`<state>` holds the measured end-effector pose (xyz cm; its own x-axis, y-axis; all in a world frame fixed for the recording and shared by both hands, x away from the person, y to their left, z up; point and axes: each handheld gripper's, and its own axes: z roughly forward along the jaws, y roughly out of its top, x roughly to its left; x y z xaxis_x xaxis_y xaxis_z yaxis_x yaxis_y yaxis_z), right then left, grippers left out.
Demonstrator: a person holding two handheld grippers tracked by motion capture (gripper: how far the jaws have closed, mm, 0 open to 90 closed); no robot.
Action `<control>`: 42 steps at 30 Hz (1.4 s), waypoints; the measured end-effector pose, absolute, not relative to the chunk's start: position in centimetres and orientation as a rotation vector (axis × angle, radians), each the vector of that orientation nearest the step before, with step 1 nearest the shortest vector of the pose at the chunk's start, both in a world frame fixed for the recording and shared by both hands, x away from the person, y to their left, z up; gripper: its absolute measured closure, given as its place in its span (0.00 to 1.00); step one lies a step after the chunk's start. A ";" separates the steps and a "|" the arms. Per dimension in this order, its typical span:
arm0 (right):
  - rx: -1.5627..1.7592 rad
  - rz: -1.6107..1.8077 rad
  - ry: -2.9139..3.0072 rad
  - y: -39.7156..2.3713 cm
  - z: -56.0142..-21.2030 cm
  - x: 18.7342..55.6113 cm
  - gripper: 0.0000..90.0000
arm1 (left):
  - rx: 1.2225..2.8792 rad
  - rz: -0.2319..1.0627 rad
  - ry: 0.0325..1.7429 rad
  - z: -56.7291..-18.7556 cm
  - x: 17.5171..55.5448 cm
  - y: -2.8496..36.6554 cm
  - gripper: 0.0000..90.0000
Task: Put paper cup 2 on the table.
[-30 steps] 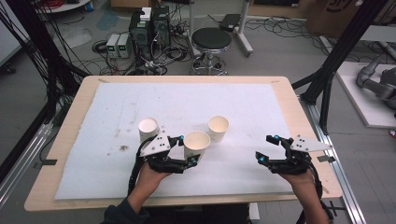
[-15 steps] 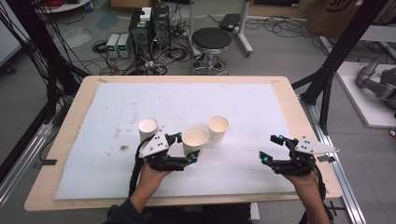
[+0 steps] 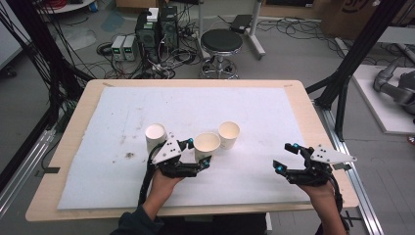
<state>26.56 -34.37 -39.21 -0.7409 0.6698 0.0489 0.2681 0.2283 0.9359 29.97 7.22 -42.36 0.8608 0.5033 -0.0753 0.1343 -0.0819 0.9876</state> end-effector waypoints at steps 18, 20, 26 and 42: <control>0.853 1.523 2.157 -34.3 -39.2 26.4 0.24 | 1.874 0.307 0.527 -45.2 31.4 3.0 0.37; 0.849 1.521 2.155 -34.4 -39.2 26.4 0.24 | 1.907 0.310 0.543 -45.2 31.3 2.9 0.38; 0.854 1.519 2.159 -34.4 -39.2 26.3 0.24 | 1.946 0.296 0.576 -44.9 31.0 3.5 0.38; 0.852 1.509 2.175 -34.0 -39.2 26.2 0.24 | 1.922 0.275 0.566 -44.6 29.2 5.4 0.22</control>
